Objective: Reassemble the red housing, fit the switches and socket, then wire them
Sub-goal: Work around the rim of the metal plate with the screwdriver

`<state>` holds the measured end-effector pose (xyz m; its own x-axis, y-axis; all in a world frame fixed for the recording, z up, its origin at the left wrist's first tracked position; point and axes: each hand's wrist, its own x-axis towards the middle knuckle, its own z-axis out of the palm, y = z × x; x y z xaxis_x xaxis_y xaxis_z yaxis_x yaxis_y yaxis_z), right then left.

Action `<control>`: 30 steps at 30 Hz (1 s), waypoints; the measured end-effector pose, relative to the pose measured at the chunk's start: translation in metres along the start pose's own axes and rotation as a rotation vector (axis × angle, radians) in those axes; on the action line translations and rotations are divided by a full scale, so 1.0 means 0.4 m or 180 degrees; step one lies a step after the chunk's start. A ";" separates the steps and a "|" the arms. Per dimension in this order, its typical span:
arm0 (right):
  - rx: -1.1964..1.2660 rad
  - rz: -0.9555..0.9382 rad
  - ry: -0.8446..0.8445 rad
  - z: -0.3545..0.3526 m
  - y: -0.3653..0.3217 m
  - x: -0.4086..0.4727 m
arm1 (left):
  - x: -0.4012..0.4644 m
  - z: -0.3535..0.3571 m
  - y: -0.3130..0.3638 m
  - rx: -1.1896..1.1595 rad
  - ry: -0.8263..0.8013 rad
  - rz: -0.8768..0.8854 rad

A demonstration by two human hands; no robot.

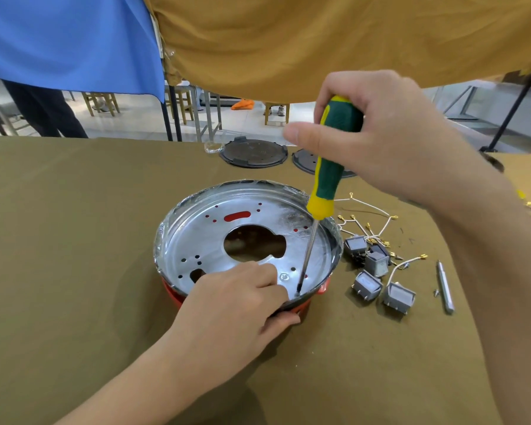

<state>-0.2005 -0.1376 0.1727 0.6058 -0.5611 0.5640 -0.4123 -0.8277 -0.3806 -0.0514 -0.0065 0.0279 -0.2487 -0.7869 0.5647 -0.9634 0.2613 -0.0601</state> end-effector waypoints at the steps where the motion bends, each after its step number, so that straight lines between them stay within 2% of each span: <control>1: 0.0141 0.0043 -0.0125 0.002 0.002 0.000 | 0.001 -0.001 0.000 -0.0024 -0.0009 -0.0006; 5: 0.1325 0.0194 -0.0857 -0.026 0.006 -0.007 | 0.003 -0.002 0.000 -0.0061 -0.0050 -0.0002; 7: 0.1209 -0.0088 -0.0832 -0.040 0.007 -0.010 | 0.001 -0.001 0.000 -0.0089 -0.0070 -0.0007; 9: 0.0585 -0.0283 -0.0527 -0.039 0.012 -0.005 | -0.002 -0.001 -0.001 -0.0123 -0.0102 -0.0017; 12: 0.0009 -0.0166 -0.0181 -0.025 0.014 -0.001 | 0.000 -0.002 -0.001 -0.0202 -0.0204 -0.0033; 14: 0.0181 -0.0132 -0.0367 -0.019 0.010 -0.002 | 0.002 -0.006 -0.001 -0.0257 -0.0305 -0.0065; 18: 0.1166 -0.0063 -0.0997 -0.041 0.016 -0.010 | 0.002 -0.037 -0.028 -0.0475 -0.0628 -0.0337; 21: 0.0959 -0.0244 -0.0774 -0.044 0.014 -0.010 | 0.000 -0.060 -0.052 -0.0206 -0.1056 -0.0598; 24: 0.0393 -0.0265 -0.0416 -0.025 0.013 0.000 | -0.011 -0.052 -0.046 -0.0197 -0.1163 -0.0650; 26: 0.0243 -0.0256 -0.0389 -0.020 0.014 0.002 | -0.009 -0.046 -0.042 -0.0191 -0.1237 -0.0716; 30: 0.1176 -0.0084 -0.0879 -0.026 0.013 -0.003 | 0.000 -0.049 -0.041 -0.0033 -0.1454 -0.0739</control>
<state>-0.2106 -0.1410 0.1777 0.7921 -0.4780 0.3798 -0.1546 -0.7589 -0.6326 -0.0335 0.0000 0.0451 -0.0488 -0.9883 0.1446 -0.9980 0.0542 0.0338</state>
